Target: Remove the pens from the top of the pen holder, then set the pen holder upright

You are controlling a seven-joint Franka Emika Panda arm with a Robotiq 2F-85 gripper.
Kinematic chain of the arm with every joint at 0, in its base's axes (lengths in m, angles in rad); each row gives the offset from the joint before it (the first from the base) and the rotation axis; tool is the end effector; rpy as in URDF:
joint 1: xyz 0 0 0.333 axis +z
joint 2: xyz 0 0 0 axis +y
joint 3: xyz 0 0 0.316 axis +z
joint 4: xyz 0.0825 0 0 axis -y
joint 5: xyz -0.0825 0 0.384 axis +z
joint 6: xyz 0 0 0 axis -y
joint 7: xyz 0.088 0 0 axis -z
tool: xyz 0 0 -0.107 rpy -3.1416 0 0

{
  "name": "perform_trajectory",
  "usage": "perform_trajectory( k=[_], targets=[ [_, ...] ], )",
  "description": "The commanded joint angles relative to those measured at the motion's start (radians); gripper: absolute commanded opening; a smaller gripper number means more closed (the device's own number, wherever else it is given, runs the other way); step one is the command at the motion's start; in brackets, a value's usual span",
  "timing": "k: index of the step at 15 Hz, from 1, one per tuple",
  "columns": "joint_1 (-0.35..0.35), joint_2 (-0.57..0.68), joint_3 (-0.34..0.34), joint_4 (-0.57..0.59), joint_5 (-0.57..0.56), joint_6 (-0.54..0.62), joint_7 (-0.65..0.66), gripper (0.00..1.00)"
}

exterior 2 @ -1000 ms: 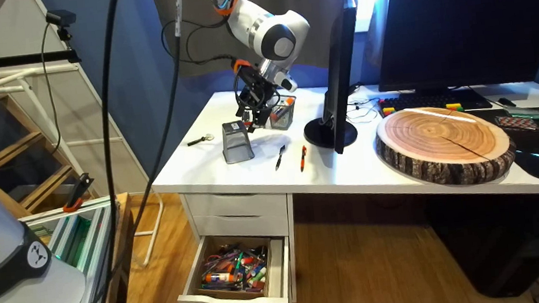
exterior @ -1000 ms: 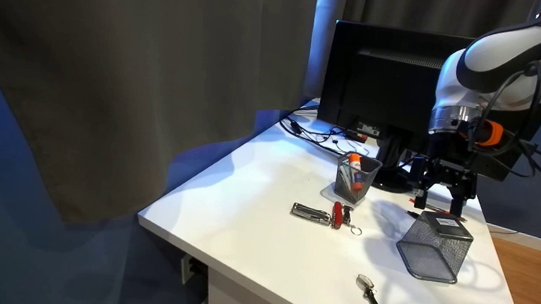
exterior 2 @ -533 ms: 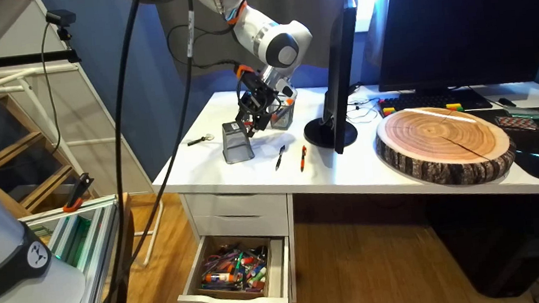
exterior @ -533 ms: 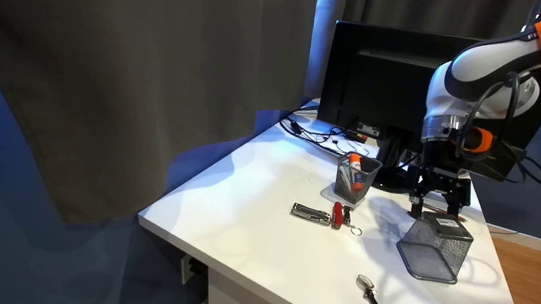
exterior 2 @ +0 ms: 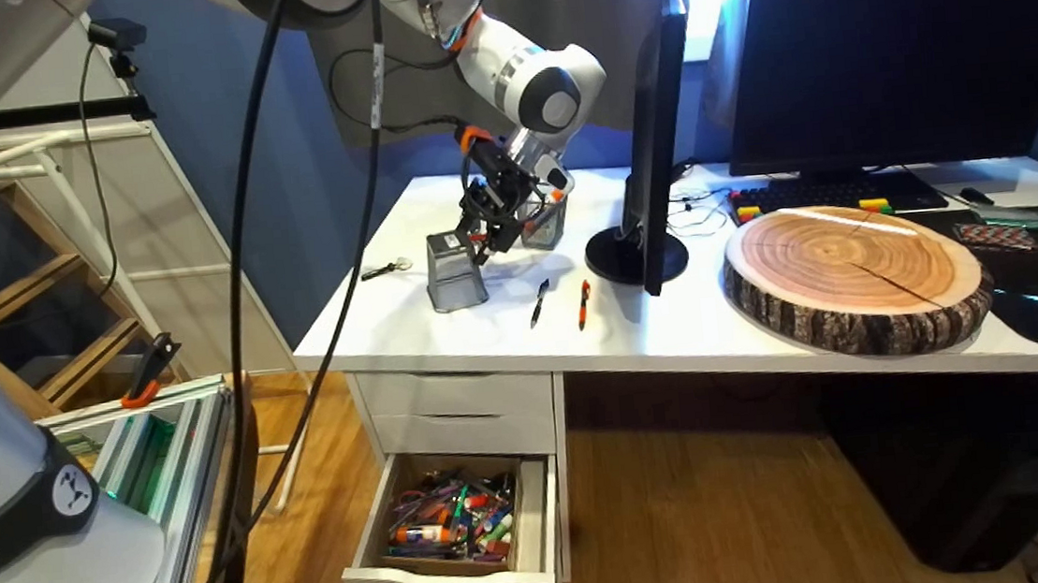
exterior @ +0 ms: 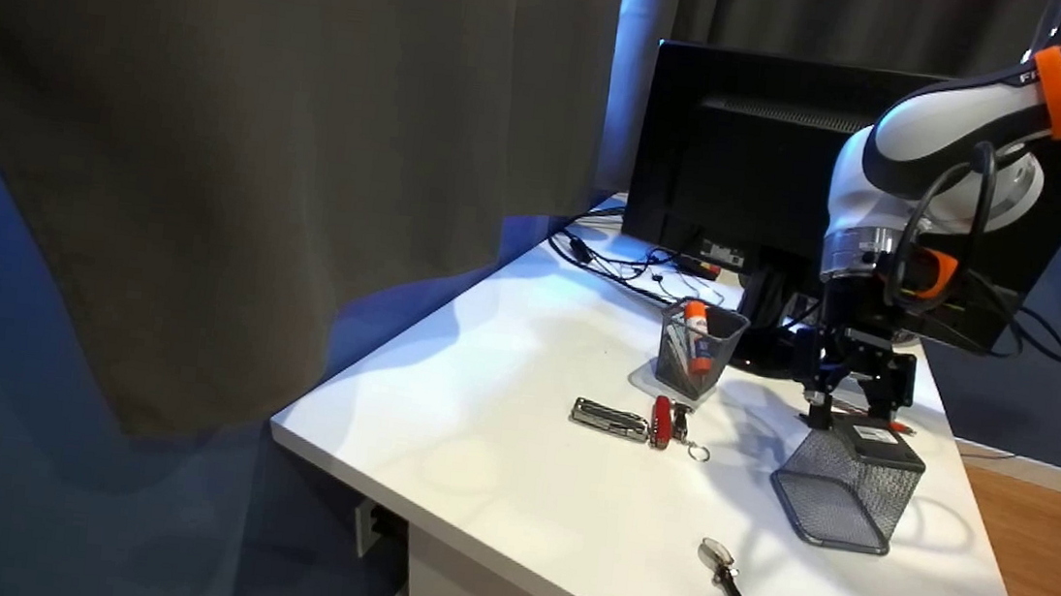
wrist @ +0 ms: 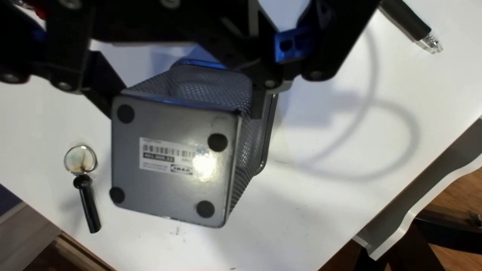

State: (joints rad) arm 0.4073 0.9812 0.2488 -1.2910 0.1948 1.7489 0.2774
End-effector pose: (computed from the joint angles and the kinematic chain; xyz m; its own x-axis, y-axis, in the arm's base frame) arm 0.5518 0.4051 0.1378 0.7859 0.2561 -0.5629 0.1706 -0.9647 -0.2008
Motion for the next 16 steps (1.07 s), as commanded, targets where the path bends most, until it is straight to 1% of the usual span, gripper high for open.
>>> perform_trajectory(
  k=[1, 4, 6, 10, 14, 16],
  targets=[
    [-0.004, -0.013, 0.011, 0.001, 0.006, 0.001, -0.086, 0.56],
    [-0.012, -0.070, 0.027, -0.069, -0.018, 0.062, -0.191, 0.55],
    [-0.009, -0.113, 0.028, -0.126, -0.038, 0.127, -0.273, 0.54],
    [-0.016, -0.199, 0.043, -0.272, -0.035, 0.329, -0.421, 0.53],
    [-0.063, -0.269, 0.102, -0.428, -0.019, 0.541, -0.561, 0.53],
    [-0.099, -0.300, 0.141, -0.504, -0.003, 0.634, -0.633, 0.53]
  ],
)
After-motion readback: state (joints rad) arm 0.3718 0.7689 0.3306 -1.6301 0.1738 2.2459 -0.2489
